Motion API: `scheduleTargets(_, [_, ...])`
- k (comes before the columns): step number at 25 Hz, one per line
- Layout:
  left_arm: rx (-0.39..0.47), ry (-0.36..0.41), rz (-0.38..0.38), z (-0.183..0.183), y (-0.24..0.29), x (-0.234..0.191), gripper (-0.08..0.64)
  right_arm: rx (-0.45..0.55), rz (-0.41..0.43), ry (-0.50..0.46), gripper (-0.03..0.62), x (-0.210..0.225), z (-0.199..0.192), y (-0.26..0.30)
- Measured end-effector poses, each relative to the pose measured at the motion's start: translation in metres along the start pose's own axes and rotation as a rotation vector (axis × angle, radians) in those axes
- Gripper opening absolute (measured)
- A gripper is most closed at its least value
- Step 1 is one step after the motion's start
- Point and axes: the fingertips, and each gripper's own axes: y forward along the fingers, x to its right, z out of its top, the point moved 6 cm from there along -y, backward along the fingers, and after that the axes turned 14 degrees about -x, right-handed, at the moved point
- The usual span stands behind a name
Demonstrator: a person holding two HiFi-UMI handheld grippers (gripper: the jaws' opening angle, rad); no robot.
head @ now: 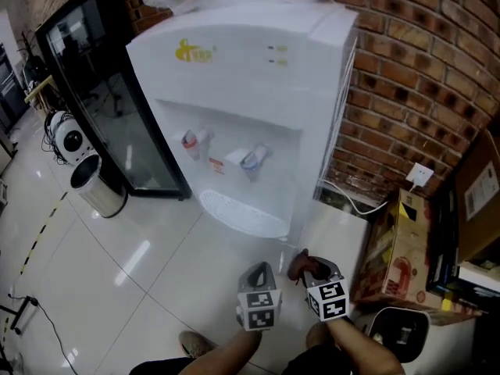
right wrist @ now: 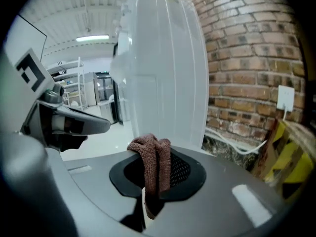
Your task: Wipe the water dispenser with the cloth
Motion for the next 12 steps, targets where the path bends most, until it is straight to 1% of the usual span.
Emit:
scheduleTargets(2, [0.069, -0.003, -0.003, 0.039, -0.030, 0.005, 0.000, 0.109, -0.011, -0.022, 0.054, 0.003, 0.045, -0.040])
scheduleTargets(5, [0.178, 0.028, -0.012, 0.103, -0.082, 0.016, 0.000, 0.270, -0.012, -0.056, 0.054, 0.004, 0.117, -0.104])
scheduleTargets(8, [0.277, 0.061, -0.026, 0.154, -0.143, 0.028, 0.000, 0.399, -0.003, -0.111, 0.054, -0.001, 0.180, -0.170])
scheduleTargets(12, [0.402, 0.107, -0.025, 0.218, -0.217, 0.039, 0.000, 0.558, -0.029, -0.182, 0.054, -0.002, 0.257, -0.251])
